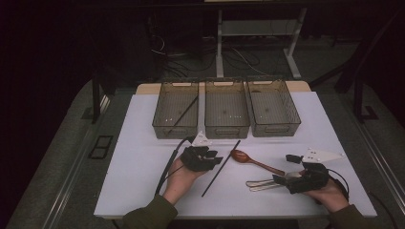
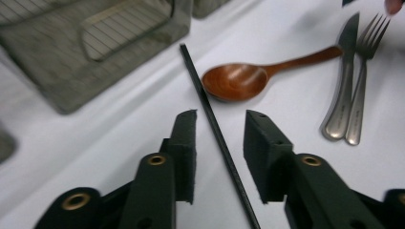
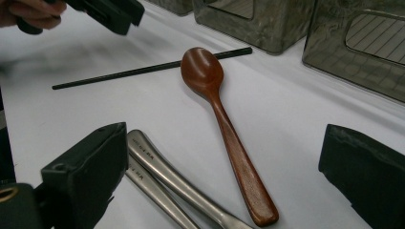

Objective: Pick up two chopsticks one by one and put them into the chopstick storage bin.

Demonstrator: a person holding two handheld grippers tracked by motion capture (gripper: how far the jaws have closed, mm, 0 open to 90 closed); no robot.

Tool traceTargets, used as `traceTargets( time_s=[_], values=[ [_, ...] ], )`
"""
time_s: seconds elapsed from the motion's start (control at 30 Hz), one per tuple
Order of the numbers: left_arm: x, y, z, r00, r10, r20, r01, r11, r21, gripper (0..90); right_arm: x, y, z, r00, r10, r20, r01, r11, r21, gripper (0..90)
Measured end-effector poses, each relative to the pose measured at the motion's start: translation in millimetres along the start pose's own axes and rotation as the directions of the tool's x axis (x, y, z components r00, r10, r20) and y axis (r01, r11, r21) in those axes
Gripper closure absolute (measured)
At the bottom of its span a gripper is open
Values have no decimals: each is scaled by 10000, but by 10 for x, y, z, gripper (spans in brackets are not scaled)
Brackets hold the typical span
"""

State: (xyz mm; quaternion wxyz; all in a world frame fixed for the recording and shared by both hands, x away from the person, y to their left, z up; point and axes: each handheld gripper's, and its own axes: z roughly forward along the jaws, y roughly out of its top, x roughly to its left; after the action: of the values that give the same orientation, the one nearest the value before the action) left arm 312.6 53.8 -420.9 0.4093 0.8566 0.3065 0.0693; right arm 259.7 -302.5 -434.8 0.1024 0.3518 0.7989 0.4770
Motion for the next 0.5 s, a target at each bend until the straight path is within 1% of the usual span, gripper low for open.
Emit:
traceTargets(
  time_s=[0.07,0.13,0.17,0.4,0.5],
  values=[
    [-19,-22,69,10000,-8,-17,9,10000,70,703,2,-1,1,10000,10,7,-10,10000,-11,24],
    [-31,-33,128,10000,42,-61,-40,9998,179,717,2,-2,4,10000,-23,4,23,10000,-7,24],
    [-36,-34,152,10000,-2,-93,4,9998,210,723,3,-3,5,10000,-21,6,21,10000,-12,24],
    [-22,-58,254,9999,-137,93,134,9994,323,749,4,-2,6,10000,-34,-5,34,10000,-7,24],
    [-25,-67,288,9999,-94,119,89,9991,424,758,3,-3,5,10000,-33,-5,33,10000,-14,24]
  ],
)
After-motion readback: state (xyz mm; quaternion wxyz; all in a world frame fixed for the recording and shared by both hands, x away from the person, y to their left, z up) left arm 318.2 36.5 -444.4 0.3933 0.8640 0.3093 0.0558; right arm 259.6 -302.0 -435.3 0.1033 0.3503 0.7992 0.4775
